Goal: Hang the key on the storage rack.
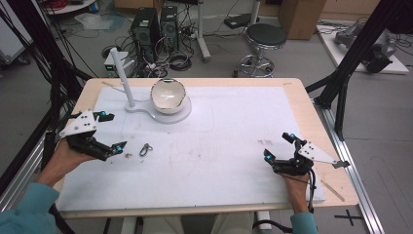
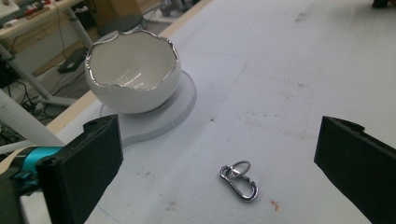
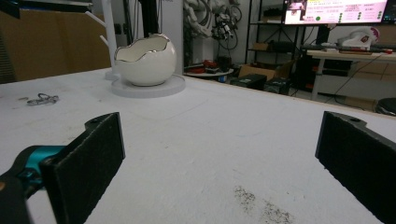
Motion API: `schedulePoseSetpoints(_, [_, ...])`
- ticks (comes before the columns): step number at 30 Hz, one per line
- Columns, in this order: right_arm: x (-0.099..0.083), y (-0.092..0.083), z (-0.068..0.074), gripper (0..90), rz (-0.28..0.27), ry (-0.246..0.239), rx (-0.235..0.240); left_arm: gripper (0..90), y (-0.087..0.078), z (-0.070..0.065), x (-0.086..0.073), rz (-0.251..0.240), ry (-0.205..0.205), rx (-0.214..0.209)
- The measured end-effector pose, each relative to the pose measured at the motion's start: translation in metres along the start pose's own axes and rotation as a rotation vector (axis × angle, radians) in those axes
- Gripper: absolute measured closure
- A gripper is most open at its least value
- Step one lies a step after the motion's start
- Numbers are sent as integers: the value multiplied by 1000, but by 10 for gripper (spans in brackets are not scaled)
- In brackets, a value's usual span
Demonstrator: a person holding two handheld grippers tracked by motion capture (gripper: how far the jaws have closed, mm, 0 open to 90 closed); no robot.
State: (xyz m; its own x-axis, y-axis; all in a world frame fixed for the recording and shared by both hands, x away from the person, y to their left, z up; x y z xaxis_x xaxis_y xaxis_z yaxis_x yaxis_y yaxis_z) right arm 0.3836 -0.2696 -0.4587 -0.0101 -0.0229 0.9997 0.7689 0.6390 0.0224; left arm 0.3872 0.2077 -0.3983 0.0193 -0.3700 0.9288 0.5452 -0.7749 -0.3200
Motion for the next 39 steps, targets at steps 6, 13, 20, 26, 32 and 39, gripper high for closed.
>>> schedulePoseSetpoints(6, [0,0,-1,6,-5,-3,0,17,17,-2,-1,102,48,-61])
schedulePoseSetpoints(13, [0,0,-1,6,-4,-4,-1,17,44,-4,-6,229,97,-133])
schedulePoseSetpoints(20, [1,0,-1,6,-7,-7,-1,17,63,-11,-18,310,137,-184])
schedulePoseSetpoints(26, [1,0,-1,6,-11,-7,-1,17,74,-16,-35,389,160,-218])
schedulePoseSetpoints(32, [1,0,-1,6,-7,0,-2,24,80,-19,-47,436,161,-248])
schedulePoseSetpoints(39, [1,0,-1,6,-10,8,-2,25,83,-19,-59,497,157,-245])
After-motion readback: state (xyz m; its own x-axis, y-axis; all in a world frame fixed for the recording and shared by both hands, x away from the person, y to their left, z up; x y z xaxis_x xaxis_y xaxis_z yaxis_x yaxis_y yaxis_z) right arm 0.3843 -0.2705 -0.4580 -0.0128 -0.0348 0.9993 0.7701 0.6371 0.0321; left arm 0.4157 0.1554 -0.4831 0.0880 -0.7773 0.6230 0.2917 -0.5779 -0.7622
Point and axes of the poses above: each handheld gripper's, and its own axes: y roughly forward along the jaws, x roughly out of its top, z roughly to its left, the point moved 10 cm from there along y, roughly forward along the jaws, and after that the axes turned 7 degrees about -z, right-handed, at the moved point
